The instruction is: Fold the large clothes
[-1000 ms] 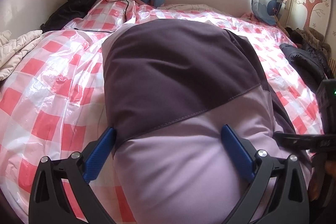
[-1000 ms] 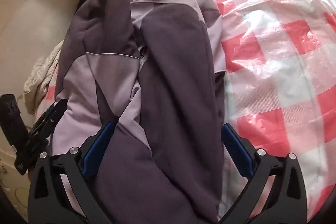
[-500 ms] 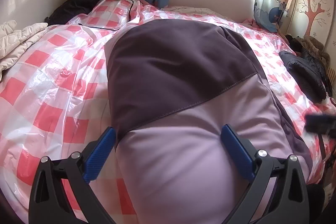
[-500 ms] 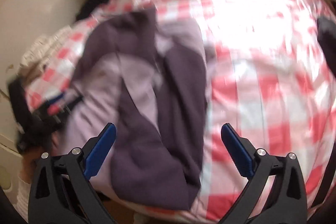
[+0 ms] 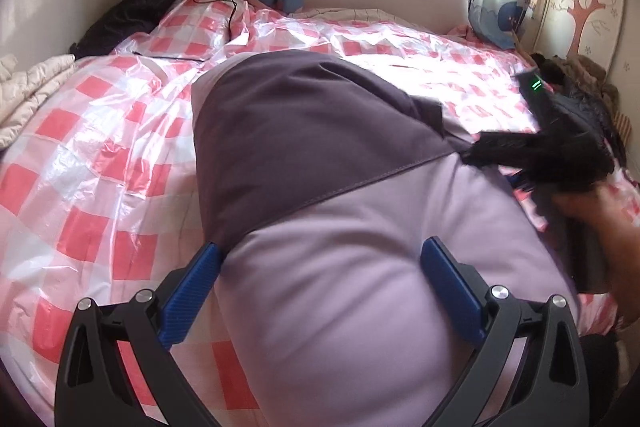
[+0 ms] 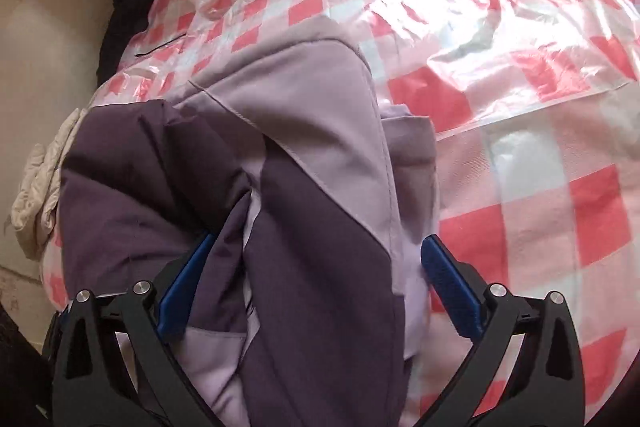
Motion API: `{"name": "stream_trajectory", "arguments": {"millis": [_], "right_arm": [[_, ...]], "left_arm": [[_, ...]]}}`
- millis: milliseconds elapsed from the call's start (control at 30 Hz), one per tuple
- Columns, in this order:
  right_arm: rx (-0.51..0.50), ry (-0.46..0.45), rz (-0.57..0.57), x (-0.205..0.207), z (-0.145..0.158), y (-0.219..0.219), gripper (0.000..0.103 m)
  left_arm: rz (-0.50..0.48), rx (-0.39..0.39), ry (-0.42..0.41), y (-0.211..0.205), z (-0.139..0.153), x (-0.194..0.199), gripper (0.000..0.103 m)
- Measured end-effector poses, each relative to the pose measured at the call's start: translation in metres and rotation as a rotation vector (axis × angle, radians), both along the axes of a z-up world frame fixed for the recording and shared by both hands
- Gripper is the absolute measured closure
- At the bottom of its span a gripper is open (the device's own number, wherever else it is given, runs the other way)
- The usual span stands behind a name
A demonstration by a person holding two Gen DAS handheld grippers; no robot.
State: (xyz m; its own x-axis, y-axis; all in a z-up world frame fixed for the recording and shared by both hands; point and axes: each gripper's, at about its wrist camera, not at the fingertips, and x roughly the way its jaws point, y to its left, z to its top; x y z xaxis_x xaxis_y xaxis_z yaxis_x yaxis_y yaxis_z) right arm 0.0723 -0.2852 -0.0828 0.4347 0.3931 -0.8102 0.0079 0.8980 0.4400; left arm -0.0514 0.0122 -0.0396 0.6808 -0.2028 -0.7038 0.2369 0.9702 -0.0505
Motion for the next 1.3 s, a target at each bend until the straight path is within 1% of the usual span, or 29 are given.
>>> {"name": "stream_trajectory", "arguments": {"millis": [100,167,200,233,267,333,367,467,600,733,800,867,1000,1067,1200,1267,1300], "right_arm": [[0.037,-0.136,0.049,-0.05,0.033,-0.006,0.006],[0.033,-0.182,0.07,-0.083,0.038,-0.003,0.006],[0.008,-0.173,0.073,-0.097,0.032,0.0,0.006],[-0.028,-0.138,0.082,-0.108,0.019,0.005,0.006],[-0.015,-0.11,0.085,-0.118,0.005,0.007,0.006],[0.139,-0.067,0.032,-0.118,-0.023,-0.006,0.006],[0.183,-0.06,0.023,-0.116,-0.028,-0.011,0.006],[0.216,-0.067,0.013,-0.115,-0.026,-0.014,0.006],[0.295,-0.053,0.012,-0.11,-0.035,-0.022,0.006],[0.312,-0.067,0.007,-0.112,-0.039,-0.026,0.006],[0.317,-0.067,0.01,-0.1,-0.043,-0.025,0.006],[0.316,-0.07,0.012,-0.097,-0.046,-0.025,0.006],[0.304,-0.081,0.008,-0.103,-0.057,-0.025,0.006],[0.29,-0.087,-0.007,-0.107,-0.056,-0.023,0.006],[0.236,-0.127,-0.081,-0.122,-0.05,-0.012,0.006],[0.254,-0.133,-0.087,-0.123,-0.054,-0.011,0.006],[0.28,-0.115,-0.075,-0.119,-0.056,-0.014,0.006]], "left_arm": [[0.02,0.014,-0.017,0.0,0.002,-0.004,0.007],[0.023,0.003,-0.012,0.002,0.001,-0.004,0.007],[0.025,0.0,-0.009,0.003,0.002,-0.003,0.007],[0.026,0.0,-0.008,0.003,0.002,-0.003,0.007],[0.019,0.006,-0.001,0.002,0.001,-0.003,0.007],[0.012,0.02,0.004,-0.002,-0.001,-0.004,0.007],[0.015,0.029,-0.002,-0.004,-0.002,-0.005,0.007],[0.015,0.037,-0.007,-0.006,-0.002,-0.007,0.007],[0.014,0.032,-0.004,-0.005,-0.002,-0.006,0.007],[0.015,0.039,-0.007,-0.006,-0.002,-0.006,0.007],[0.015,0.04,-0.008,-0.006,-0.002,-0.006,0.007],[0.015,0.045,-0.01,-0.006,-0.002,-0.006,0.007],[0.016,0.06,-0.018,-0.008,-0.002,-0.007,0.007],[0.014,0.064,-0.018,-0.009,-0.002,-0.007,0.007],[0.011,0.071,-0.02,-0.009,-0.003,-0.005,0.007],[0.009,0.06,-0.025,-0.007,-0.004,-0.005,0.007],[0.008,0.049,-0.027,-0.006,-0.005,-0.005,0.007]]}}
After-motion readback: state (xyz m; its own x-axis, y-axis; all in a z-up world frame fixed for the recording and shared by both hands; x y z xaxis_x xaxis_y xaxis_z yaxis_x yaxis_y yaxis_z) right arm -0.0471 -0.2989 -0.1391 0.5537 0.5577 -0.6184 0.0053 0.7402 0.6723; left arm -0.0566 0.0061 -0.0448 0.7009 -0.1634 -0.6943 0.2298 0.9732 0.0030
